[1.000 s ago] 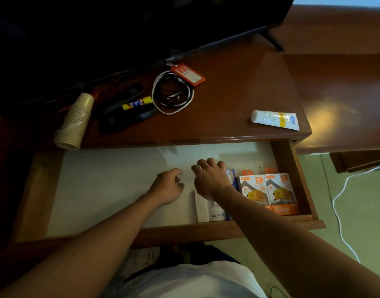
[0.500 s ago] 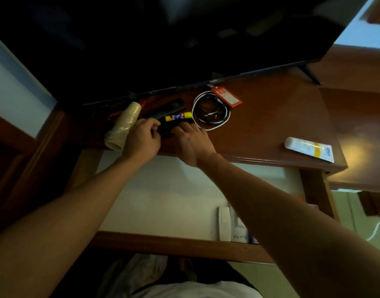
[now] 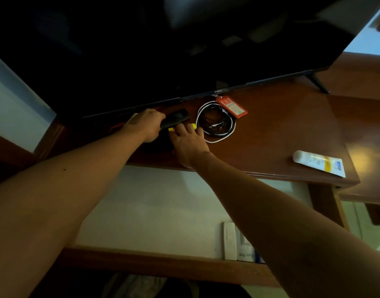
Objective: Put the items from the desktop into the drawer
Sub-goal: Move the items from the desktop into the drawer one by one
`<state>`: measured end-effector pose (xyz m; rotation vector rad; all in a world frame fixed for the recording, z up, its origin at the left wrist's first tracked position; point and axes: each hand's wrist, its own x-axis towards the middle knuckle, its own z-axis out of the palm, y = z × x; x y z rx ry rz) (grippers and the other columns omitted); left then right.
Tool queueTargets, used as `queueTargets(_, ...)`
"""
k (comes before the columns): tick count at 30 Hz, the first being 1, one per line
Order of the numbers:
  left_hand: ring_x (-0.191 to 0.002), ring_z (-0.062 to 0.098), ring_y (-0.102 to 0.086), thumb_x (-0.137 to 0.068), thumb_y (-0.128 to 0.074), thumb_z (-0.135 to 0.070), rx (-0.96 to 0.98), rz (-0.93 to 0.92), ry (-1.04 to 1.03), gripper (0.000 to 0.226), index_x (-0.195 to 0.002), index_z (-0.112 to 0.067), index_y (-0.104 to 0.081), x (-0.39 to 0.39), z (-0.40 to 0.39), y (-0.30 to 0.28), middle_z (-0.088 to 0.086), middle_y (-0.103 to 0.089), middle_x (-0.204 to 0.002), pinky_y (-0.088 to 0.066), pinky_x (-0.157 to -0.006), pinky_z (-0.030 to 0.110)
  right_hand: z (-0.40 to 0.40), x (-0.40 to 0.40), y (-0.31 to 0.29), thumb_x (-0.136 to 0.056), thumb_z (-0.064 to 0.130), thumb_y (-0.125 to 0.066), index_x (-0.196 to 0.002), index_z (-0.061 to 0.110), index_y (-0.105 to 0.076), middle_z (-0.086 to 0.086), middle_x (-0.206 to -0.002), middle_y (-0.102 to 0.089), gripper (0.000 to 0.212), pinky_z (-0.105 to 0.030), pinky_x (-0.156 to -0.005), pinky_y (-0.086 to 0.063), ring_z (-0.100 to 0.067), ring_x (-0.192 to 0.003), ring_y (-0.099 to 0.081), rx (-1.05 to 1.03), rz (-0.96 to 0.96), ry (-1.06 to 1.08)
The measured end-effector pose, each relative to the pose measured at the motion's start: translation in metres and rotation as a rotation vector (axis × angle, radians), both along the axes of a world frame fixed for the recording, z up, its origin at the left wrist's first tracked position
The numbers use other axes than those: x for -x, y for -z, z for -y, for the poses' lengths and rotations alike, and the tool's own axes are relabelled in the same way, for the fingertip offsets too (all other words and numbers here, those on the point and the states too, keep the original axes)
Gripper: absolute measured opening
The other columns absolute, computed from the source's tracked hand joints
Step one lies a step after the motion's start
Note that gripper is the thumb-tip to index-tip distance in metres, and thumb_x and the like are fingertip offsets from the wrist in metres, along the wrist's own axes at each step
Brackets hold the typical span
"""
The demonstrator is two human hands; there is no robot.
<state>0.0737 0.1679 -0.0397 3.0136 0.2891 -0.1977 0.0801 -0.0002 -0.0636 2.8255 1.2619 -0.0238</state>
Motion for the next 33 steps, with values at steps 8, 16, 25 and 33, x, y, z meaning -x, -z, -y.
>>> queueTargets(8, -0.103, 0.034, -0.061, -0.088, -0.069, -0.014, 0.063, -0.13, -0.03, 0.027, -0.114, -0.022, -0.068, -0.02, -0.004, -0.001, 0.01, -0.062, -0.111, -0.053, -0.09, 0.05, -0.001, -0.005, 0.005, -0.087, 0.031, -0.07, -0.139, 0.018, -0.047, -0.012, -0.134, -0.044, 0.058, -0.05, -0.099, -0.039, -0.034, -0.121, -0.043, -0.056, 0.04, 0.029)
queueTargets(16, -0.107, 0.033, -0.062, -0.082, -0.076, -0.017, 0.046, -0.128, -0.011, 0.036, -0.118, -0.02, -0.068, -0.023, -0.006, 0.002, 0.011, -0.063, -0.115, -0.054, -0.09, 0.047, 0.016, -0.001, 0.004, -0.087, 0.037, -0.067, -0.142, 0.013, -0.042, -0.012, -0.137, -0.048, 0.065, -0.049, -0.099, -0.036, -0.033, -0.123, -0.045, -0.051, 0.103, -0.056)
queueTargets(25, -0.099, 0.036, -0.064, -0.076, -0.079, -0.011, -0.016, -0.113, -0.064, 0.036, -0.108, -0.017, -0.065, -0.02, 0.002, 0.001, 0.011, -0.061, -0.099, -0.056, -0.085, 0.05, 0.04, 0.009, -0.004, -0.09, 0.037, -0.067, -0.145, 0.013, -0.04, -0.012, -0.143, -0.046, 0.066, -0.05, -0.101, -0.036, -0.033, -0.126, -0.045, -0.03, 0.082, -0.022)
queueTargets(33, -0.083, 0.03, -0.064, -0.075, -0.082, -0.018, 0.049, 0.033, -0.103, 0.033, -0.104, -0.012, -0.069, 0.001, 0.005, -0.014, 0.012, -0.064, -0.095, -0.058, -0.071, 0.042, 0.059, 0.018, -0.016, -0.09, 0.035, -0.067, -0.139, 0.013, -0.042, -0.012, -0.134, -0.048, 0.06, -0.05, -0.1, -0.038, -0.032, -0.12, -0.048, -0.036, 0.06, 0.053)
